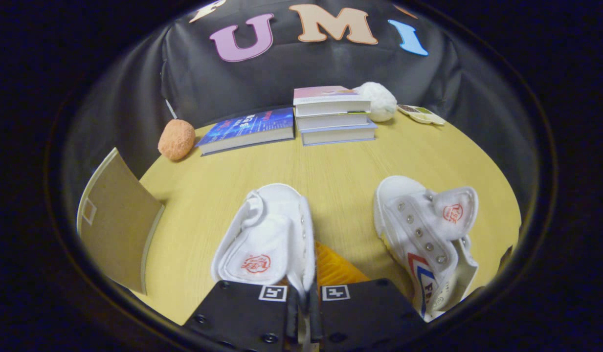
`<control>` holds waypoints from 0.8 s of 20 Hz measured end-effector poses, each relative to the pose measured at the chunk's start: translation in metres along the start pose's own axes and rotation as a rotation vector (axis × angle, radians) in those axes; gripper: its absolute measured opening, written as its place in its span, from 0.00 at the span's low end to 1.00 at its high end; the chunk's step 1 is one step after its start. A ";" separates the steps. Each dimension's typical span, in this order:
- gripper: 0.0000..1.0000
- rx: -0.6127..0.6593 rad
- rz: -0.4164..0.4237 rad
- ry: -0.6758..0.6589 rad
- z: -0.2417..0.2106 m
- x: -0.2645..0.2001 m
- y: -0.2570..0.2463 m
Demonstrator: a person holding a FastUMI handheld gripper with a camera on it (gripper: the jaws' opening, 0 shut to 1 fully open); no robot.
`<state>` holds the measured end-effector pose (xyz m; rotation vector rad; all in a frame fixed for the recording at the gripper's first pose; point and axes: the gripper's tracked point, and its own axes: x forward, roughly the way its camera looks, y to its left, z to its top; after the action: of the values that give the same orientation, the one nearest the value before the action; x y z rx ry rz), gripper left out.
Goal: Open the storage box then place both shoes into the box .Put the left shoe in first, then the right shoe, with the right side of both shoes facing outward in a uniform manner.
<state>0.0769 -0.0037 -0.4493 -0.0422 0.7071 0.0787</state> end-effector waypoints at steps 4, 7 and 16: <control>0.12 0.007 -0.063 0.005 0.001 -0.003 0.001; 0.04 -0.046 -0.133 -0.014 0.004 -0.005 0.002; 0.03 -0.208 -0.393 -0.024 0.021 -0.024 0.019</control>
<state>0.0706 0.0148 -0.4182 -0.3769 0.6534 -0.2245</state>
